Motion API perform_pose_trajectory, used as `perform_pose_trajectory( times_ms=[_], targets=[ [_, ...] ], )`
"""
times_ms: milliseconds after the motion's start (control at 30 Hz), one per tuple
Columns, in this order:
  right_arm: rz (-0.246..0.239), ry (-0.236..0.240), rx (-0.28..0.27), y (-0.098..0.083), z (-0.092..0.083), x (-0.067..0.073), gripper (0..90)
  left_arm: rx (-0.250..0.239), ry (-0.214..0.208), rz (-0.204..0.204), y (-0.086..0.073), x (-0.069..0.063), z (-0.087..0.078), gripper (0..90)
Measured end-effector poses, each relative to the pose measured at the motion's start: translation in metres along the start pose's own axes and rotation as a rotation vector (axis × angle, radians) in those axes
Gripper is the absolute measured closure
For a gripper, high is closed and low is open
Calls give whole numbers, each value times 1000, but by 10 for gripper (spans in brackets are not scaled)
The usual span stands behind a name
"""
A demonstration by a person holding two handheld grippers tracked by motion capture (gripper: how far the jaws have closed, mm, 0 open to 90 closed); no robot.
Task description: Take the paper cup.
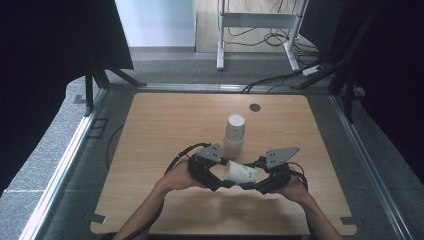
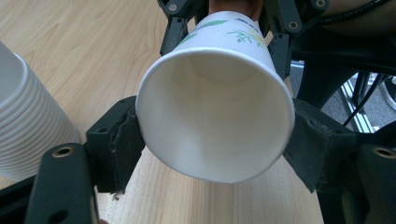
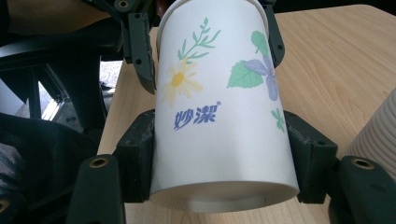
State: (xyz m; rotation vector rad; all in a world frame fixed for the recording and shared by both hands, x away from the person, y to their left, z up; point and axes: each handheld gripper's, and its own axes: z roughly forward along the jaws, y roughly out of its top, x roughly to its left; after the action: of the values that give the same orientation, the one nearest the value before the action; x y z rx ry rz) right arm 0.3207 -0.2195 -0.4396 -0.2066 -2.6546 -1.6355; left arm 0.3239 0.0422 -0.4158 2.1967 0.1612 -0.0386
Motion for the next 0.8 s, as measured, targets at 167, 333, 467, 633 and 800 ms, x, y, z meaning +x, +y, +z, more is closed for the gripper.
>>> perform_pose_trajectory(
  times_ms=[167, 333, 467, 633, 800],
  targets=[
    [0, 6, 5, 0, 0, 0, 365, -1, 6, -1, -1, -1, 0, 292],
    [3, 9, 16, 0, 2, -1, 365, 12, 8, 15, -1, 0, 0, 317],
    [2, 12, 35, -1, 4, -2, 359, 13, 9, 26, -1, -2, -1, 341],
    [5, 7, 52, 0, 6, -2, 335, 7, 11, 29, -1, -2, -1, 358],
    [3, -2, 73, 2, 7, -1, 263, 25, 10, 41, 1, -2, -2, 359]
  ],
)
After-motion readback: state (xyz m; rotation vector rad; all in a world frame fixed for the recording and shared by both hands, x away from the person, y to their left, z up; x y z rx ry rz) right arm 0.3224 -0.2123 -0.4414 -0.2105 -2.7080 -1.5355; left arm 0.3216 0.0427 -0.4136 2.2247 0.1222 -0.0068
